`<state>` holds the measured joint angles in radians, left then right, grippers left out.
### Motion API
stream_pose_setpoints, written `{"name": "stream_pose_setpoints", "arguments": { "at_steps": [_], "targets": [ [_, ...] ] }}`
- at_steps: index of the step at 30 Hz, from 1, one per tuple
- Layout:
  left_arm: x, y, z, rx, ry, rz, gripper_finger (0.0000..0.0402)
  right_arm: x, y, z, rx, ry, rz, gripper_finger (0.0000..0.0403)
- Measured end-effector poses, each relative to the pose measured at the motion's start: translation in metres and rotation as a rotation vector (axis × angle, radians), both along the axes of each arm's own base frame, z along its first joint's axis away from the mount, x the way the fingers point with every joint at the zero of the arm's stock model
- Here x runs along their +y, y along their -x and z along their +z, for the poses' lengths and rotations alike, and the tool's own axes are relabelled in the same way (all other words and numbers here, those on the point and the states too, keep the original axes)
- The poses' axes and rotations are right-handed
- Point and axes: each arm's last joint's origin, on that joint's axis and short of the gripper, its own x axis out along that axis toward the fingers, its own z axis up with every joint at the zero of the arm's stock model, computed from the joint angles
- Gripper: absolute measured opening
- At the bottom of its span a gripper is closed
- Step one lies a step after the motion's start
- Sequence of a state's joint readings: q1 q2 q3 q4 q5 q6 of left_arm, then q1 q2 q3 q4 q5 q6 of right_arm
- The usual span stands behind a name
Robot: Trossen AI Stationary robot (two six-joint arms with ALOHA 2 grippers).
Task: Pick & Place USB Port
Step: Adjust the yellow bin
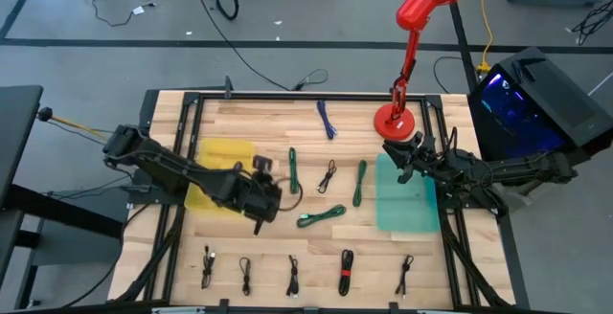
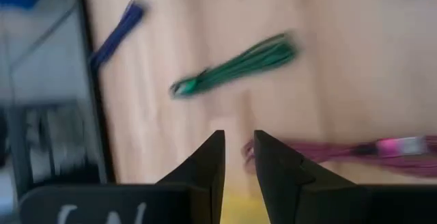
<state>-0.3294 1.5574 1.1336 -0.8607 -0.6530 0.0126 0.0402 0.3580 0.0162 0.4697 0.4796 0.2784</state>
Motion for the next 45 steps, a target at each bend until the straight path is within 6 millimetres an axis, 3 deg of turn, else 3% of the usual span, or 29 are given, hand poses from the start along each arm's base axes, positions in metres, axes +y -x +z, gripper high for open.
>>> {"name": "stream_pose_setpoints", "arguments": {
  "at_steps": [10, 19, 24, 36, 45],
  "targets": [
    [0.048, 0.054, -0.034, 0.099, -0.018, 0.421, 0.0083, 0.000, 0.000, 0.000, 0.002, -0.001, 0.001, 0.0091],
    [0.052, 0.086, -0.056, 0.209, 0.147, 0.718, 0.0083, 0.000, 0.000, -0.001, 0.007, -0.001, -0.001, 0.0091],
    [0.039, 0.097, -0.055, 0.232, 0.193, 0.861, 0.0083, 0.000, 0.000, -0.001, 0.006, -0.001, -0.002, 0.0091],
    [-0.013, 0.113, -0.058, 0.171, 0.352, 0.980, 0.0083, 0.000, 0.000, 0.000, 0.001, -0.001, -0.002, 0.0091],
    [-0.038, 0.121, -0.060, 0.196, 0.497, 1.066, 0.0083, 0.000, 0.000, 0.000, -0.003, -0.001, -0.002, 0.0091]
  ]
}}
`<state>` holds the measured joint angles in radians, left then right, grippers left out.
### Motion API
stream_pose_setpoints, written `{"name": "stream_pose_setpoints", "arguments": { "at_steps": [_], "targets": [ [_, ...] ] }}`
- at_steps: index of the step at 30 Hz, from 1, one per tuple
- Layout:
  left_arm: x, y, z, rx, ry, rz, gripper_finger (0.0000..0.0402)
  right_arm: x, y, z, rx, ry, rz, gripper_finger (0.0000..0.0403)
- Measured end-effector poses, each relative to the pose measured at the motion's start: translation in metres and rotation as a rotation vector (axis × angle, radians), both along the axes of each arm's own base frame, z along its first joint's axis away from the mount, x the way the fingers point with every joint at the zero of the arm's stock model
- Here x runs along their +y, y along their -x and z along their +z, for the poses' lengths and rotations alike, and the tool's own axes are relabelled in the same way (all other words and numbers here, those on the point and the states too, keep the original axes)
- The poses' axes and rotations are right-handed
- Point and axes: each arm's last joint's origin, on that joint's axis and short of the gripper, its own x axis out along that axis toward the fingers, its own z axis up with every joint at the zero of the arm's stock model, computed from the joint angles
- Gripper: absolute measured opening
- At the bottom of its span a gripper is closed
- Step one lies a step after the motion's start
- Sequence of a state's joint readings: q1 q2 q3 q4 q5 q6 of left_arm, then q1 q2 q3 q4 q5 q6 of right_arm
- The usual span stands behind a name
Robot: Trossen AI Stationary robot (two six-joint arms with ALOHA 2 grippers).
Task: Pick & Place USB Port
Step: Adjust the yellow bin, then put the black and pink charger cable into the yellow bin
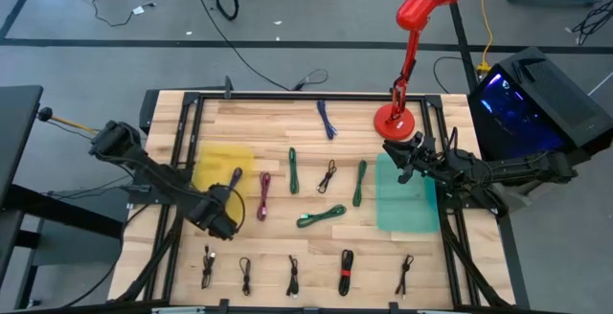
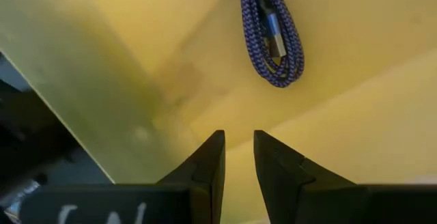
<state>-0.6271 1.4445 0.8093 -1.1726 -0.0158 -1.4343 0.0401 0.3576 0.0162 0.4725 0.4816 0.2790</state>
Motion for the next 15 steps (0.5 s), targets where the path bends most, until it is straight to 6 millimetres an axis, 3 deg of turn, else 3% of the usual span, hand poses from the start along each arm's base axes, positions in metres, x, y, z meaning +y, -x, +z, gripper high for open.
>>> {"name": "stream_pose_setpoints", "arguments": {
  "at_steps": [7, 15],
  "targets": [
    [-0.009, 0.003, -0.001, -0.018, 0.035, 0.014, 0.0083, 0.000, 0.000, 0.000, 0.002, 0.004, 0.000, 0.0091],
    [0.008, -0.001, 0.014, -0.037, -0.214, -0.064, 0.0083, 0.000, 0.000, 0.000, 0.003, 0.005, 0.000, 0.0091]
  ]
}}
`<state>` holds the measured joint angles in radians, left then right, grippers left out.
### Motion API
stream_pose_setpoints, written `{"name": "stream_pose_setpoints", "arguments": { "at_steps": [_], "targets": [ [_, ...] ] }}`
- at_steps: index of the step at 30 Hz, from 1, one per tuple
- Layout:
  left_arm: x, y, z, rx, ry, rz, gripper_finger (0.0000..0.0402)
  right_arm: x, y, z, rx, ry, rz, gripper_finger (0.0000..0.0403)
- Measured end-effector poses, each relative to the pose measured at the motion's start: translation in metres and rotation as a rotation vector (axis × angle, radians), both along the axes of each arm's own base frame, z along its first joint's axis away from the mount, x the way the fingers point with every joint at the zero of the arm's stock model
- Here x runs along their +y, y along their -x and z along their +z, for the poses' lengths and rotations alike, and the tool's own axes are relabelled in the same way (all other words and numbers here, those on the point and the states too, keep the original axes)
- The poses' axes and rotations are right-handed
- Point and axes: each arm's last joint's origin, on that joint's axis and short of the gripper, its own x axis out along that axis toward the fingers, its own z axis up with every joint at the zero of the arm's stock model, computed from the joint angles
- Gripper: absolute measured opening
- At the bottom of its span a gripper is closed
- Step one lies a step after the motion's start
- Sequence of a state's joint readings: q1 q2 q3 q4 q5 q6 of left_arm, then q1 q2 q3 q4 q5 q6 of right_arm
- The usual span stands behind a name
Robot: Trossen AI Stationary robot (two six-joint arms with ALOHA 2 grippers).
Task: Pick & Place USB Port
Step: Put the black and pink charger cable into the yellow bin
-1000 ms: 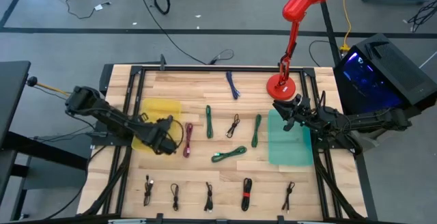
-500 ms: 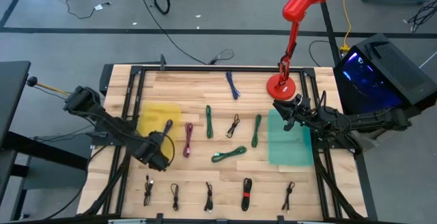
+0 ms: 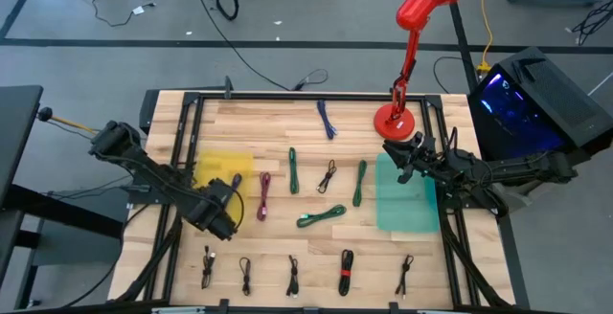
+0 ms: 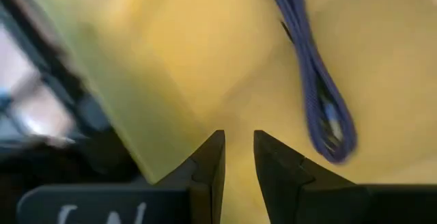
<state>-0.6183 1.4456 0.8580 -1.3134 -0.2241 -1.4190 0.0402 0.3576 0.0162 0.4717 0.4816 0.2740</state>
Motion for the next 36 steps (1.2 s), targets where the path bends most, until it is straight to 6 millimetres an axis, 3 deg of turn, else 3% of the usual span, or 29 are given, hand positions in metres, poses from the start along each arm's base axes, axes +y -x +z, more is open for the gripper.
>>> {"name": "stream_pose_setpoints", "arguments": {
  "at_steps": [2, 6, 12, 16, 23, 30, 36],
  "targets": [
    [0.002, -0.005, 0.009, -0.030, -0.052, -0.048, 0.0083, 0.000, 0.000, 0.000, 0.000, 0.000, 0.000, 0.0091],
    [-0.003, -0.025, 0.023, -0.256, -0.167, -0.168, 0.0083, 0.000, 0.000, 0.000, 0.000, -0.001, 0.000, 0.0091],
    [-0.012, -0.060, 0.032, -0.508, -0.067, -0.326, 0.0083, 0.000, 0.000, 0.000, 0.000, -0.001, 0.000, 0.0091],
    [-0.008, -0.074, 0.030, -0.551, -0.018, -0.412, 0.0083, 0.000, 0.000, 0.000, 0.000, -0.001, 0.000, 0.0091],
    [0.021, -0.086, 0.029, -0.517, 0.013, -0.328, 0.0083, 0.000, 0.000, 0.000, 0.001, -0.001, 0.000, 0.0091],
    [0.047, -0.083, -0.002, -0.475, 0.124, -0.228, 0.0083, 0.000, 0.000, 0.000, 0.001, -0.001, 0.002, 0.0091],
    [0.063, -0.082, -0.025, -0.538, 0.206, -0.161, 0.0083, 0.000, 0.000, 0.000, 0.002, 0.002, 0.001, 0.0091]
  ]
}}
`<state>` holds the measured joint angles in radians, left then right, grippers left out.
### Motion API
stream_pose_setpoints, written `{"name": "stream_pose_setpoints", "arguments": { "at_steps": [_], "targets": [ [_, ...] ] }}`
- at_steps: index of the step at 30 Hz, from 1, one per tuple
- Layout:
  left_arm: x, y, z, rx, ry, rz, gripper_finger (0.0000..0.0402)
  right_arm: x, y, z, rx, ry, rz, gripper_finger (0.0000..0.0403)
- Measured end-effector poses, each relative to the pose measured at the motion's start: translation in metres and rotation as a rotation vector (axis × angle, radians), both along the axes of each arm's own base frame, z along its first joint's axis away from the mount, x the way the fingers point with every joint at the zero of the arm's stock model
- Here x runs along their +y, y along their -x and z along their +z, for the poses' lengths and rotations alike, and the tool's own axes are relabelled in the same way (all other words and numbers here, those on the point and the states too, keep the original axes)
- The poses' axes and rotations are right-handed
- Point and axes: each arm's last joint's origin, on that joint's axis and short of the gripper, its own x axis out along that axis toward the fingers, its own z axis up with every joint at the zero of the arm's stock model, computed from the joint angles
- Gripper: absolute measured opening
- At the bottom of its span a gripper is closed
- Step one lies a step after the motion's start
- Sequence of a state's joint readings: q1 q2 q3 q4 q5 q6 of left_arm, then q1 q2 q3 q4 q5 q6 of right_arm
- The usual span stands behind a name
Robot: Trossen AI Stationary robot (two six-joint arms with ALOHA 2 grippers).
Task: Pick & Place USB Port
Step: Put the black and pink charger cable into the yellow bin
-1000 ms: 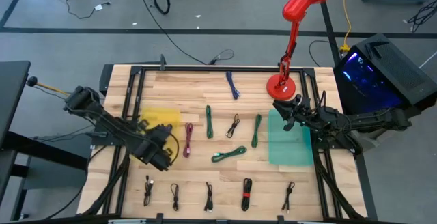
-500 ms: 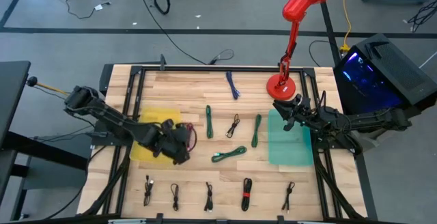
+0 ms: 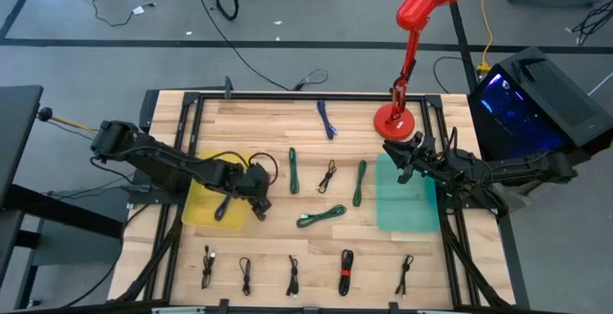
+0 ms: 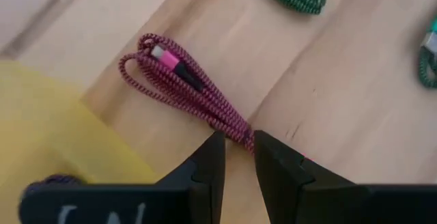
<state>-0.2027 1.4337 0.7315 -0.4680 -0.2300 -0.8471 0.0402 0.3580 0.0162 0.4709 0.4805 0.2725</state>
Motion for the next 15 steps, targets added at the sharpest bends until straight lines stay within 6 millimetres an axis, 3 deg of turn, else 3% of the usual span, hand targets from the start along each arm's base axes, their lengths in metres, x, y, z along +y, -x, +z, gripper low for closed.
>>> {"name": "stream_pose_setpoints", "arguments": {
  "at_steps": [7, 15],
  "targets": [
    [0.013, 0.007, -0.004, 0.088, 0.020, 0.052, 0.0083, 0.000, 0.000, 0.000, 0.000, 0.000, 0.000, 0.0091],
    [0.017, 0.001, -0.003, 0.049, 0.079, 0.024, 0.0103, 0.000, 0.000, 0.000, 0.000, 0.000, -0.001, 0.0091]
  ]
}}
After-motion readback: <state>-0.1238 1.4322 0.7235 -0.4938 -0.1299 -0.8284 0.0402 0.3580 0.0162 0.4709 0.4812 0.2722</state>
